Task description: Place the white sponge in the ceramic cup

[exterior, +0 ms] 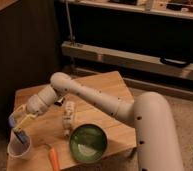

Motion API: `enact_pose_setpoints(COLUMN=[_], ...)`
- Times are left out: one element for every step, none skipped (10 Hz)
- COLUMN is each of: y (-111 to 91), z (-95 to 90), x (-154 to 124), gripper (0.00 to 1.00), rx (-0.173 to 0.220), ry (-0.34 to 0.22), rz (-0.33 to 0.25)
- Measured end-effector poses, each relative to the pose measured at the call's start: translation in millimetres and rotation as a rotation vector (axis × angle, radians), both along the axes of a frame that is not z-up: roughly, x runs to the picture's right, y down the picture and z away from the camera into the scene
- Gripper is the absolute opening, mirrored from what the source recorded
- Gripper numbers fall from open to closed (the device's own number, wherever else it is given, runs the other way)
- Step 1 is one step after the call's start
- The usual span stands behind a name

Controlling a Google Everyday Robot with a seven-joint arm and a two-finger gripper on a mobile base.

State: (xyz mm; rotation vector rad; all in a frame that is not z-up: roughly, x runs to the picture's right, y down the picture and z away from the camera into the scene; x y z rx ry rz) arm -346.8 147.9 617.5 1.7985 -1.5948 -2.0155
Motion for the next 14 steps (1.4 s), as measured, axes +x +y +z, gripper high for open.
enact_pose_setpoints(y=[2.6,6.4,9.4,13.7,10.7,4.8,-3.8,-10.2,-11.9,-11.1,-8.5,-0.4,4.9,11.2], z=[-1.1,-2.3,-3.9,-10.6,-19.7,-28.5,-38.6,-47.1,-52.9,-55.1,-53.2,-48.5,-44.4,-40.3], x=[-1.3,-3.4,-6.1,-10.6,-16.8,-21.0,-24.3,-27.6,-31.4,-31.2,-29.8,-25.5,-21.0,-13.8], gripper=[0.0,0.0,0.0,0.0,0.0,0.0,0.0,0.0,0.0,0.0,0.0,0.0,0.0,0.0], rx=[-0.011,-0.02,-0.018,-0.02,-0.013,-0.001,0.015,0.028,0.036,0.037,0.032,0.013,0.001,-0.012], ry=[-0.005,-0.01,-0.017,-0.034,-0.048,-0.059,-0.069,-0.079,-0.085,-0.085,-0.083,-0.081,-0.075,-0.063], rz=[-0.009,-0.021,-0.03,-0.047,-0.047,-0.043,-0.039,-0.042,-0.052,-0.055,-0.055,-0.052,-0.048,-0.042])
